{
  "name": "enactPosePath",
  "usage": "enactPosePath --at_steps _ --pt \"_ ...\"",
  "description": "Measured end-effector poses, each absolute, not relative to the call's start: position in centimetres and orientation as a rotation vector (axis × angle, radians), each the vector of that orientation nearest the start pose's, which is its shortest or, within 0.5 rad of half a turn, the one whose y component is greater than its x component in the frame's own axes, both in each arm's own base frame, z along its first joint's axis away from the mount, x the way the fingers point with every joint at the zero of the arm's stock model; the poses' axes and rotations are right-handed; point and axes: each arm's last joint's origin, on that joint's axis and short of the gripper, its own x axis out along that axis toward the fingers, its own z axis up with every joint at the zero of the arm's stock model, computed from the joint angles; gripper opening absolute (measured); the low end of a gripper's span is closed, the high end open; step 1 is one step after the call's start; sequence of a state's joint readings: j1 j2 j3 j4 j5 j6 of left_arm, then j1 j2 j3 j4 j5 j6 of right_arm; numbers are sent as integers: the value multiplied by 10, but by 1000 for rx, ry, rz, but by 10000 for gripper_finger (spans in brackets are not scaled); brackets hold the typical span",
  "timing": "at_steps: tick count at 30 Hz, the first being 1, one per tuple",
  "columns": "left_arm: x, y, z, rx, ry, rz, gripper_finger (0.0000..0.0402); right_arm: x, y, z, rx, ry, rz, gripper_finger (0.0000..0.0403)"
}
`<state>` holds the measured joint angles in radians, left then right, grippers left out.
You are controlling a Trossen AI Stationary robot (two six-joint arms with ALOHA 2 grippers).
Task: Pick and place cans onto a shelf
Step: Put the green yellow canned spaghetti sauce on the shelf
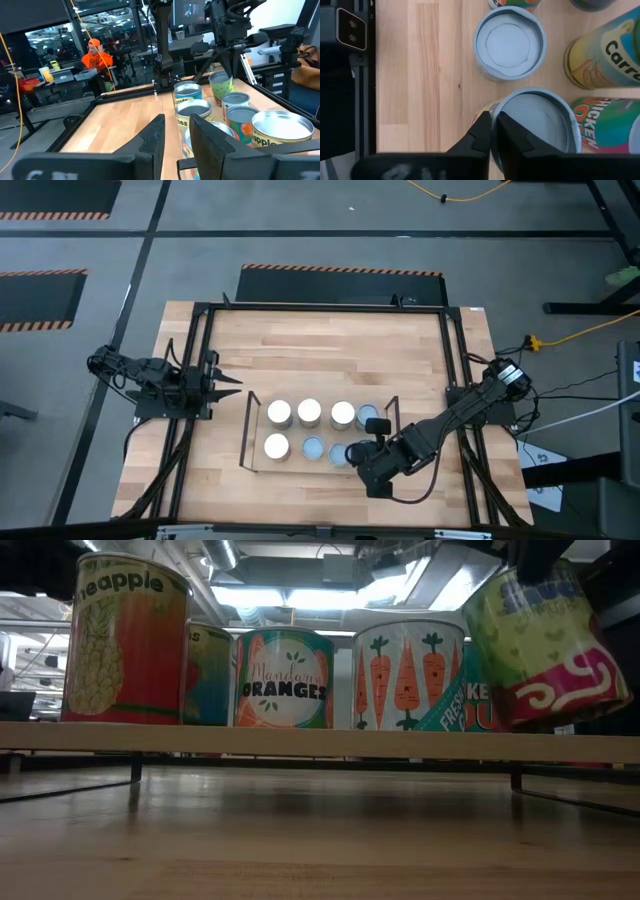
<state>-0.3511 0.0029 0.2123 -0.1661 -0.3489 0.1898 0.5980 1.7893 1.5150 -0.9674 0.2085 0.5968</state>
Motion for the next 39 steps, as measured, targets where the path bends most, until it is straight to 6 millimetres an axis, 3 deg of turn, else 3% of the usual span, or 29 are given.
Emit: enactPosePath --at_steps 27,39 --pt "77 -18 218 177 -40 2 82 301 198 262 -10 1186 17 91" --pt "77 -18 218 177 -40 2 82 300 198 263 -3 1197 37 94"
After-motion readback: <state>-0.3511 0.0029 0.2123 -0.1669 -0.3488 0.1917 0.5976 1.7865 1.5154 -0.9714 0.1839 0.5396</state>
